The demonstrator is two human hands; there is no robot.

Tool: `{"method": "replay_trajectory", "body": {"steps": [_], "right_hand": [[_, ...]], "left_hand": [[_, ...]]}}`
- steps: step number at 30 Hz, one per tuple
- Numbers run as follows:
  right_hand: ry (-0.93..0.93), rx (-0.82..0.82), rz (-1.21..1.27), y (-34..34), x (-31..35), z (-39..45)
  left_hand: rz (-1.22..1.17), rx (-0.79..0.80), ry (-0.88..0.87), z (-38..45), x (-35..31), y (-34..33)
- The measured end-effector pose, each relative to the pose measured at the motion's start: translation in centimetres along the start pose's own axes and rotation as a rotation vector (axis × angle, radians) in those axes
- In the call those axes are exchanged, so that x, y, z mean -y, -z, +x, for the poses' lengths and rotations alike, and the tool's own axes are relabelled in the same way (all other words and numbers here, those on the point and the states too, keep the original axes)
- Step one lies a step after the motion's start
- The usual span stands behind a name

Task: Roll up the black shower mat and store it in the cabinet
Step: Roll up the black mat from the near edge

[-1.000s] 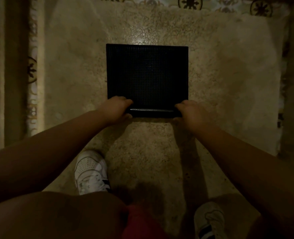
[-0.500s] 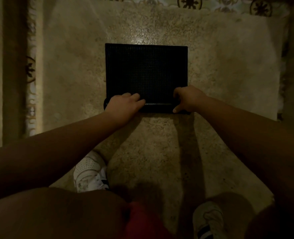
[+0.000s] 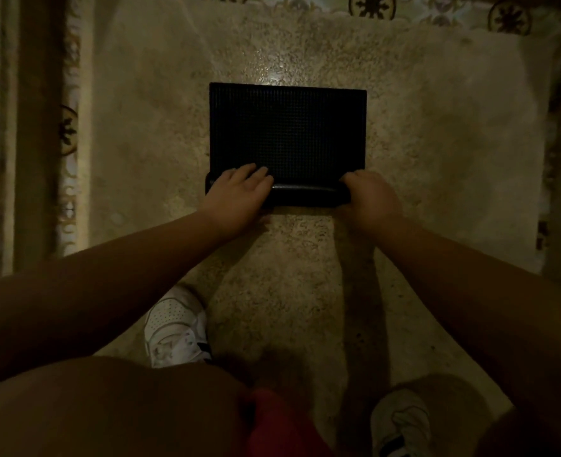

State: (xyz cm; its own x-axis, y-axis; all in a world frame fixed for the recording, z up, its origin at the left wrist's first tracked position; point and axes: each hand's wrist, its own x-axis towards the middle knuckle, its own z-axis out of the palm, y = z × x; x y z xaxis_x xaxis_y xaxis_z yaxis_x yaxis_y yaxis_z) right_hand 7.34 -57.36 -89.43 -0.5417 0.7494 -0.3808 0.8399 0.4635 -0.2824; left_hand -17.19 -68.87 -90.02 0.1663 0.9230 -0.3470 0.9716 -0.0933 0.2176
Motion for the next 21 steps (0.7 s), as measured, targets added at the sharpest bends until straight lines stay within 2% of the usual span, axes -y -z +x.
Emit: {"method": "replay_trajectory", "body": {"steps": [2, 7, 13, 15, 17, 19, 21], "right_hand": [[-0.016, 0.077, 0.001, 0.7, -0.3, 0.7], [-0.006, 0.246, -0.055, 2.1, -0.4, 2.3], [-0.059, 0.49, 0.123, 0.7, 0.1, 1.5], [-0.059, 0.434, 0.185, 0.6, -0.1, 0.8], [-0.004, 0.273, 0.176, 0.3, -0.5, -0.8], [0.126, 0.116, -0.012, -0.5, -0.7, -2.8], [0.157, 0.07, -0.159, -1.8, -0.3, -4.2]], "left_hand": [[0.085, -0.021, 0.023, -0.3, -0.1, -0.7], [0.07, -0.12, 0.065, -0.3, -0.4, -1.0], [0.06, -0.065, -0.006, -0.9, 0.5, -0.3], [0.038, -0.01, -0.039, -0.7, 1.0, 0.2], [-0.015, 0.003, -0.042, -0.4, 1.4, 0.6], [-0.091, -0.009, -0.028, 0.0, 1.8, 1.0], [-0.131, -0.003, -0.016, 0.4, 2.0, 1.2]]}}
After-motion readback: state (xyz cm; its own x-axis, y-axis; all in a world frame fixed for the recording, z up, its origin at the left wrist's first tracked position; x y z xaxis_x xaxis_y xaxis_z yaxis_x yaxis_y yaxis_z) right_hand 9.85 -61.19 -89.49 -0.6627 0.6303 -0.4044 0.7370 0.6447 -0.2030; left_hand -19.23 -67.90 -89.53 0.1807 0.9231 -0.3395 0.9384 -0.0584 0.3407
